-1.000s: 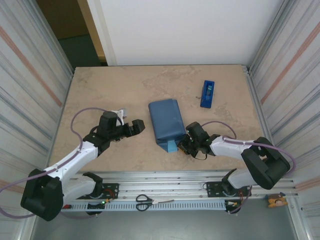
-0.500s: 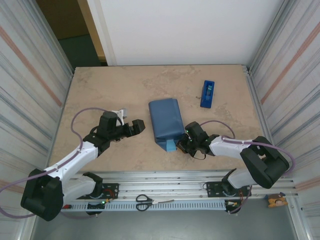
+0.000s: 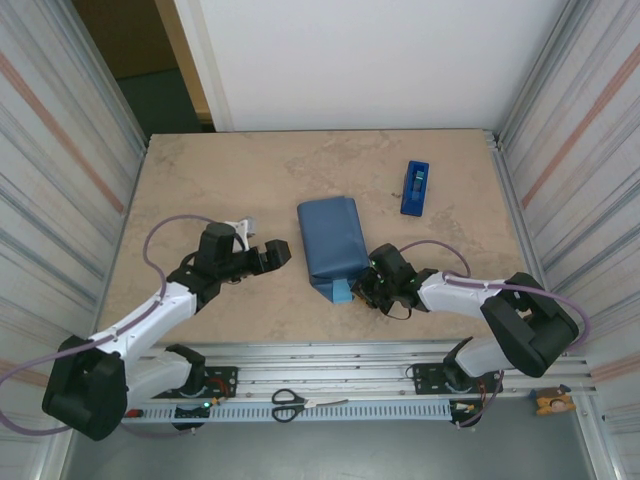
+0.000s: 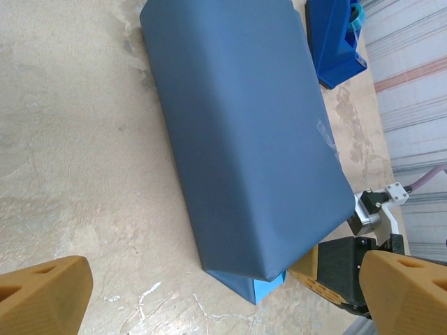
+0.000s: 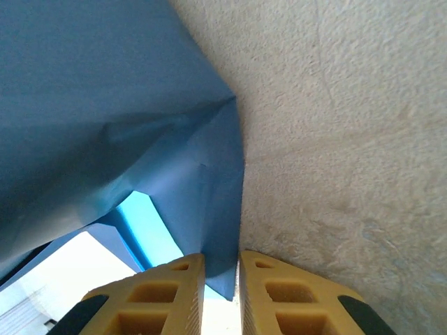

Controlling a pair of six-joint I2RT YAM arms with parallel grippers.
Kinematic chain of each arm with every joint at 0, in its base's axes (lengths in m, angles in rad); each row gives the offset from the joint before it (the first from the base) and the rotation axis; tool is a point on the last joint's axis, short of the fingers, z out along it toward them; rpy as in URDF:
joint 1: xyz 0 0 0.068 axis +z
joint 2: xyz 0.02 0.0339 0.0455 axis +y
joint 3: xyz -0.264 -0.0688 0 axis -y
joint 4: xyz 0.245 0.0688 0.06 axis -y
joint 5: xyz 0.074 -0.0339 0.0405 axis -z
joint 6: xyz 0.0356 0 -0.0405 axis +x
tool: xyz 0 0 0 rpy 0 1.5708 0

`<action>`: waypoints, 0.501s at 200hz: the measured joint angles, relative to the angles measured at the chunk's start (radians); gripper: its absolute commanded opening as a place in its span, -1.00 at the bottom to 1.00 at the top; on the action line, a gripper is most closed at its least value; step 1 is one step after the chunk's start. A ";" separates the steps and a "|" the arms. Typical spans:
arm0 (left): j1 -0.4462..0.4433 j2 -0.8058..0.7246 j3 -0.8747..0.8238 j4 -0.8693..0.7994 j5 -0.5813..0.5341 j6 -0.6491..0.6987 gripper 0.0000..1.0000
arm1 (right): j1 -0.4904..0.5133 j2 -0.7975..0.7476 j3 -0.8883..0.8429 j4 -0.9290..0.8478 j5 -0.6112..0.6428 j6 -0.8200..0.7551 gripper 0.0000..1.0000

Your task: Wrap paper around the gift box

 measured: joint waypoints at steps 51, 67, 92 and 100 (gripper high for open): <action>-0.002 0.270 0.154 -0.026 0.080 0.004 0.90 | 0.000 0.001 0.007 -0.008 0.001 0.000 -0.53; -0.010 0.344 0.210 -0.027 0.093 0.006 0.90 | 0.000 0.003 0.007 -0.008 0.001 0.000 -0.52; -0.030 0.435 0.278 -0.027 0.112 0.006 0.84 | 0.000 0.006 0.007 -0.004 -0.001 0.000 -0.54; -0.036 0.461 0.295 -0.027 0.118 0.006 0.80 | 0.000 0.008 0.007 -0.003 -0.003 0.000 -0.56</action>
